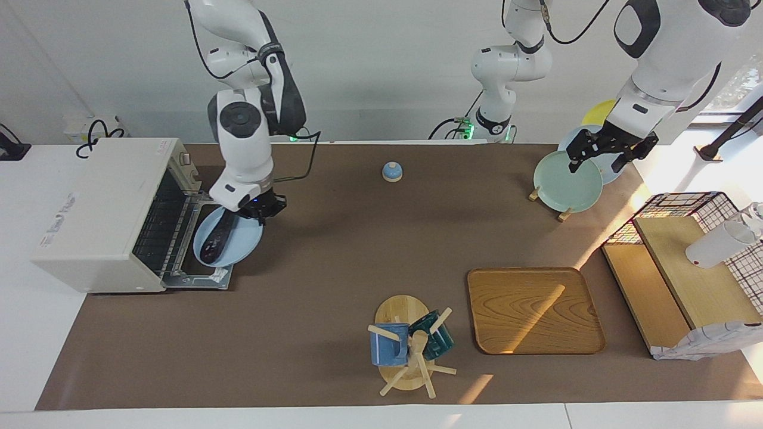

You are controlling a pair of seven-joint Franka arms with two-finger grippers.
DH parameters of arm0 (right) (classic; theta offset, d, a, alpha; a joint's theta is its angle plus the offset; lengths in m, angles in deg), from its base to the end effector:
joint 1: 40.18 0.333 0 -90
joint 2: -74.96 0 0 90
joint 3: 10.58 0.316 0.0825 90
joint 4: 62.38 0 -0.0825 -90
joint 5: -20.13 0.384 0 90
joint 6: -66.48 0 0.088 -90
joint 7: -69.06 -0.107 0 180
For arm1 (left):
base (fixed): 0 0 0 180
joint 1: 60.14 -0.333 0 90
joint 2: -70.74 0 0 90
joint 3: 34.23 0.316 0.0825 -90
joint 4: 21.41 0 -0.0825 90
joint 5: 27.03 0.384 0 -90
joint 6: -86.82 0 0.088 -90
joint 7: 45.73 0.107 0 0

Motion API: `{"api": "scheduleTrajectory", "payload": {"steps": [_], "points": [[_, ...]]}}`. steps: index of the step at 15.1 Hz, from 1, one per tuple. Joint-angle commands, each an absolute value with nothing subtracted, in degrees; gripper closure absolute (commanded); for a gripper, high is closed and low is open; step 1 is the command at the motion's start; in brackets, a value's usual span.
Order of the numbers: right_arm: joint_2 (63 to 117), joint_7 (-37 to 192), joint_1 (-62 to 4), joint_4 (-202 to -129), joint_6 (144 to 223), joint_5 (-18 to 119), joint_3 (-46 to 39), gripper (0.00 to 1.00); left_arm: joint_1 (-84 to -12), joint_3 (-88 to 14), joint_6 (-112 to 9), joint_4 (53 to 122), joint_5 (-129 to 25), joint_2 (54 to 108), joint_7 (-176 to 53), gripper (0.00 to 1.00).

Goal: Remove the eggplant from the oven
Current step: 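Carry the plate out of the oven toward the table center, then lower the plate onto the table and open the right gripper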

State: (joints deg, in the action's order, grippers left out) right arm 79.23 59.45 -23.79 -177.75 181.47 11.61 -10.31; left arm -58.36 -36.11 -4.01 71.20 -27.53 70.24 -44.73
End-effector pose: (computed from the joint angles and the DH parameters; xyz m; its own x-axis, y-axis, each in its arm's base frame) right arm 0.5388 0.1519 0.4106 0.9806 0.1856 -0.0625 0.1927 -0.9711 0.1408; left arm 0.5509 -0.0362 0.6091 0.9965 -0.0811 -0.0222 -0.0809 -0.9967 0.0088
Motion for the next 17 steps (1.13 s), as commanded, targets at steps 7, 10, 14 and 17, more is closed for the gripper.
{"api": "scheduleTrajectory", "payload": {"steps": [7,10,14,17], "points": [[99.4,33.5,-3.2,-148.1,168.1,11.2,-10.3,1.00,-62.6,-36.7,-7.9,72.6,-26.8,69.9,-41.3,0.00],[106.2,25.6,1.0,-143.1,174.3,12.2,-9.4,1.00,-62.8,-36.7,-8.6,72.8,-26.8,69.9,-41.2,0.00],[107.7,24.7,1.8,-143.7,181.7,14.5,-9.3,1.00,-63.8,-36.6,-10.6,73.9,-26.8,69.9,-39.8,0.00],[107.8,20.9,2.6,-146.1,186.6,18.5,-9.3,1.00,-65.1,-36.6,-10.6,74.0,-26.7,69.9,-39.0,0.00]]}}
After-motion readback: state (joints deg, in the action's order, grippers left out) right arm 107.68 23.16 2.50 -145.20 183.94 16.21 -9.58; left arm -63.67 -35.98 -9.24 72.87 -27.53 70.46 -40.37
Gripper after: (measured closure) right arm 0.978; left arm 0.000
